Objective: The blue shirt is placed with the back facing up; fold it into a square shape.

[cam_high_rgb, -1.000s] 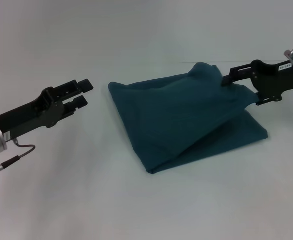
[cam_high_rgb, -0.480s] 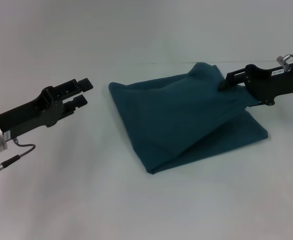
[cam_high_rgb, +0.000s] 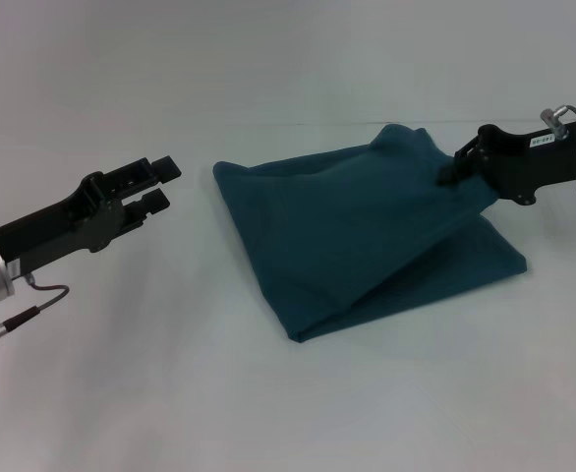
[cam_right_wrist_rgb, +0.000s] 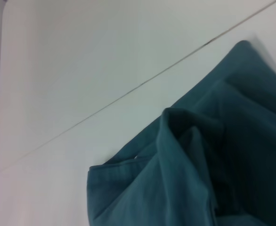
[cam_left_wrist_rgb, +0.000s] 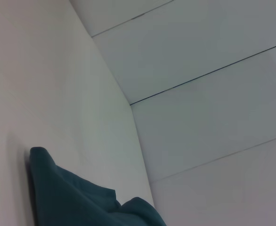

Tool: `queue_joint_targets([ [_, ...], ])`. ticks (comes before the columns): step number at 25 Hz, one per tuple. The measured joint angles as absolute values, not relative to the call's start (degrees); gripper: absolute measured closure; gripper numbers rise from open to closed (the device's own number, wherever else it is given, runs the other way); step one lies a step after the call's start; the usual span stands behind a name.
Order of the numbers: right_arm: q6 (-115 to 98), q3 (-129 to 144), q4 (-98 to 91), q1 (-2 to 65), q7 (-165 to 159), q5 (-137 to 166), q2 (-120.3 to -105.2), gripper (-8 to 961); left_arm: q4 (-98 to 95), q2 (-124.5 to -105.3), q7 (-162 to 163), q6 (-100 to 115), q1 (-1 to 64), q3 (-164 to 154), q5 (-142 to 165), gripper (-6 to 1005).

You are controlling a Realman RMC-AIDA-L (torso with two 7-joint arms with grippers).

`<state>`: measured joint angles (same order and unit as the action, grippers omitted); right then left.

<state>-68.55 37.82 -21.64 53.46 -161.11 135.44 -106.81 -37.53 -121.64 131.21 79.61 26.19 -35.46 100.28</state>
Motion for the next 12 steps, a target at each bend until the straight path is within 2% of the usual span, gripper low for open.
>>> queue_joint_targets([
  [1,-68.79,37.85,-22.10,53.46,-160.99,135.47,-107.01,728,-37.53,-121.64,131.21,79.61,26.20,-35.46,100.28,367],
  [9,-71.08,40.44,-26.39,53.49,-160.97,135.78,-107.47,911,-37.53,-121.64,131.22,79.67,26.33,-35.34,100.28,368],
  [12,-72.73,42.86,-29.84,53.85,-161.04,135.85,-107.82,911,-37.53,-121.64,131.22,79.64,26.24,-35.19,100.28,368],
])
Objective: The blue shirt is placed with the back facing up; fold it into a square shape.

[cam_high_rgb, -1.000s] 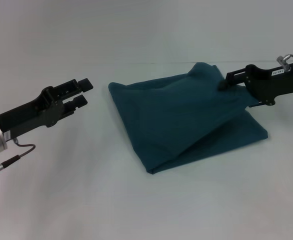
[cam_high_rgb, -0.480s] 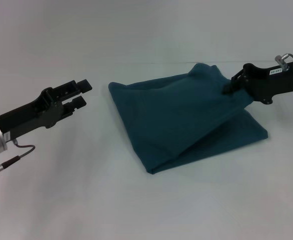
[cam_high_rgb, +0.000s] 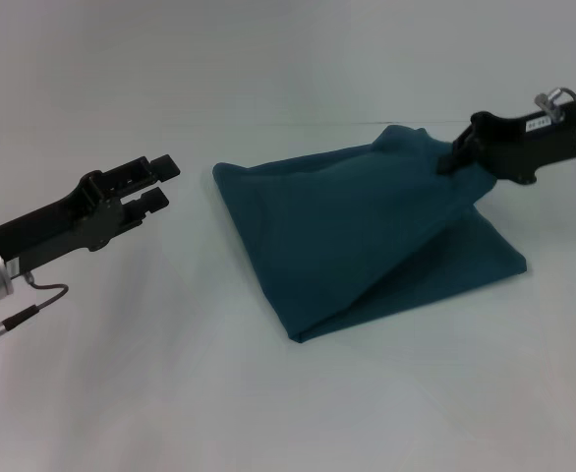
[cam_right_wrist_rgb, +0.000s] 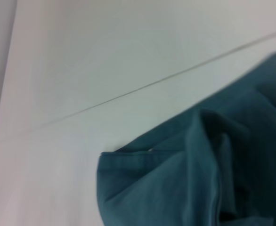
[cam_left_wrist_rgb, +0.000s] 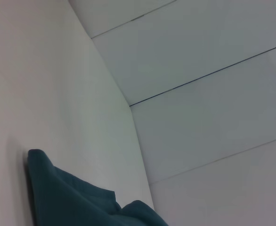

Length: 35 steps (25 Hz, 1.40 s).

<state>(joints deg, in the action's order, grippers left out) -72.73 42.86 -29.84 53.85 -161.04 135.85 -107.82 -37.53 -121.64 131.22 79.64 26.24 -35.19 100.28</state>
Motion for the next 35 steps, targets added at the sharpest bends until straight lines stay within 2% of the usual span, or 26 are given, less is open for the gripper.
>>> queue_joint_targets([
  [7,-73.65,54.15,-39.66,55.64,-160.24,136.11,-109.51,911,-37.53,-121.64,131.22,79.64,26.07,-35.06,100.28,366],
  [14,-73.43,59.12,-43.69,58.48,-160.01,143.09,-111.89,912,-37.53,-121.64,131.22,79.65,25.75,-34.89,100.28,367],
  [21,-71.63,58.09,-45.97,59.32,-160.27,143.27,-112.12,912,-37.53,-121.64,131.27,79.63,25.75,-34.88,100.28,367],
  [26,-70.61,57.74,-46.08,60.34,-159.22,143.03,-112.80,911,-37.53,-121.64,131.30,79.37,25.83,-34.85,100.28,367],
  [35,-68.10,60.45,-46.11,63.72,-153.18,144.51,-115.40,911,-37.53,-121.64,131.38,78.94,25.79,-34.80,100.28,367],
])
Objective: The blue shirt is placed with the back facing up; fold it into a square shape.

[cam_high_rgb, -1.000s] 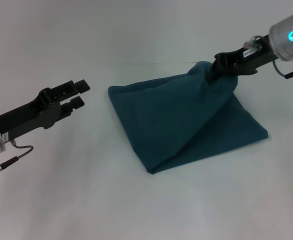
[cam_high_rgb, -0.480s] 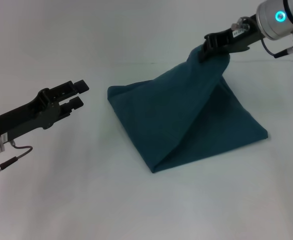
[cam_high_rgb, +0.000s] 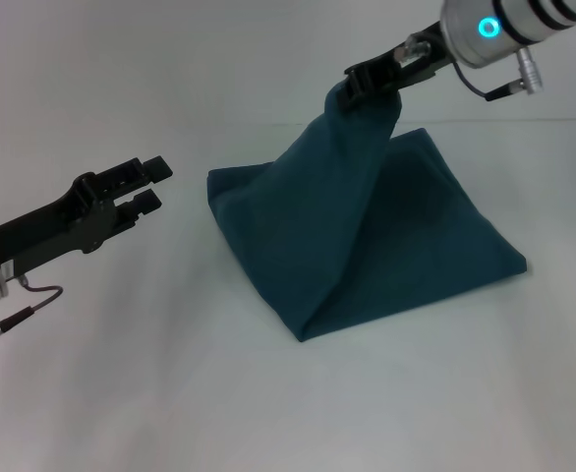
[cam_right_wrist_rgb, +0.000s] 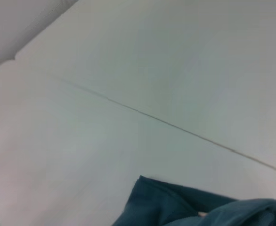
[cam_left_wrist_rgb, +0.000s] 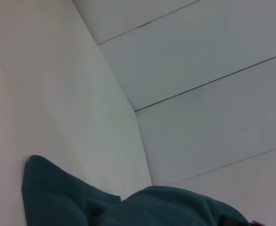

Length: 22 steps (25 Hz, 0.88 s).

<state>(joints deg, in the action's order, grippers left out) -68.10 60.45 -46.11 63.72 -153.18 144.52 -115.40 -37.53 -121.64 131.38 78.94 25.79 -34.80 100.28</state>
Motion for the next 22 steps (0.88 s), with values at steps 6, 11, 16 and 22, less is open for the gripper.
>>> queue_joint_targets([
  [6,-65.07,61.96,-45.93,64.33,-150.61,146.42,-115.90,911,-37.53,-121.71,131.49,78.77,25.87,-34.80,100.28,366],
  [11,-63.31,62.10,-46.90,64.74,-149.15,146.21,-116.28,911,-37.53,-121.72,131.59,78.47,26.09,-34.80,100.28,366],
  [16,-61.94,62.77,-46.49,65.77,-147.46,147.32,-117.00,911,-37.20,-121.73,131.61,78.23,26.27,-34.80,100.28,366],
  [22,-60.45,63.87,-42.96,65.94,-147.27,152.94,-118.06,911,-37.10,-121.73,131.59,78.22,26.28,-34.81,100.28,366],
])
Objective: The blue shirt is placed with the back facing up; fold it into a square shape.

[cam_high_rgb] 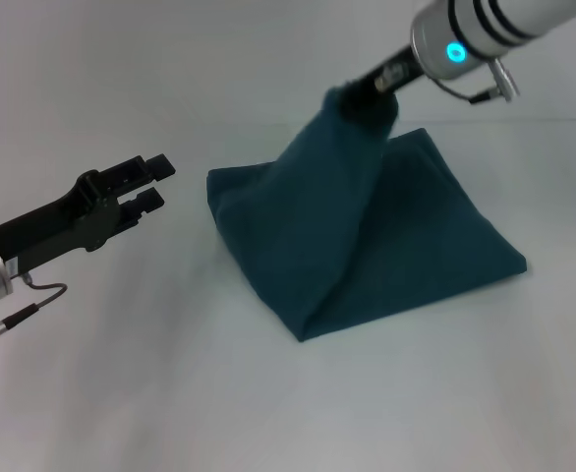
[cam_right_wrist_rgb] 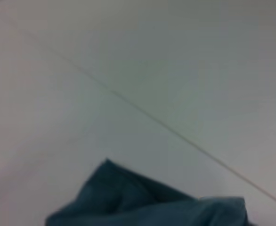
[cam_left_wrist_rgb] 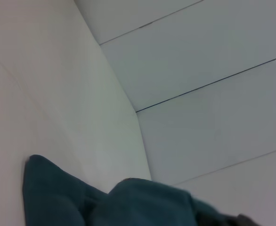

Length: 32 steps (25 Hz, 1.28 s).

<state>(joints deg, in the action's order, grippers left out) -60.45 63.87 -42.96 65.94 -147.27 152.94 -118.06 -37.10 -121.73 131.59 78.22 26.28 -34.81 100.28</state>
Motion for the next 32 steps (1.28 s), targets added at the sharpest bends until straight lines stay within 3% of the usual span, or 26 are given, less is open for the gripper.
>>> queue_joint_targets([
  [4,-60.55,63.47,-40.44,65.42,-147.79,155.32,-118.03,911,-37.02,-121.73,131.57,78.21,26.28,-34.80,100.28,366],
  [13,-70.64,54.97,-40.48,63.53,-151.51,154.58,-116.34,911,-36.91,-121.81,131.70,78.24,26.30,-34.94,100.28,366],
  [21,-75.72,52.01,-41.23,61.10,-154.93,154.51,-113.71,912,-36.91,-121.99,131.75,78.23,26.54,-35.14,100.28,367],
  [22,-75.84,51.72,-42.01,59.76,-155.84,154.51,-112.84,912,-36.91,-121.99,131.75,78.22,26.54,-35.15,100.28,367],
  [32,-78.01,48.92,-42.57,58.10,-156.80,154.42,-111.25,912,-36.82,-122.17,131.75,78.32,26.70,-35.20,100.28,367],
])
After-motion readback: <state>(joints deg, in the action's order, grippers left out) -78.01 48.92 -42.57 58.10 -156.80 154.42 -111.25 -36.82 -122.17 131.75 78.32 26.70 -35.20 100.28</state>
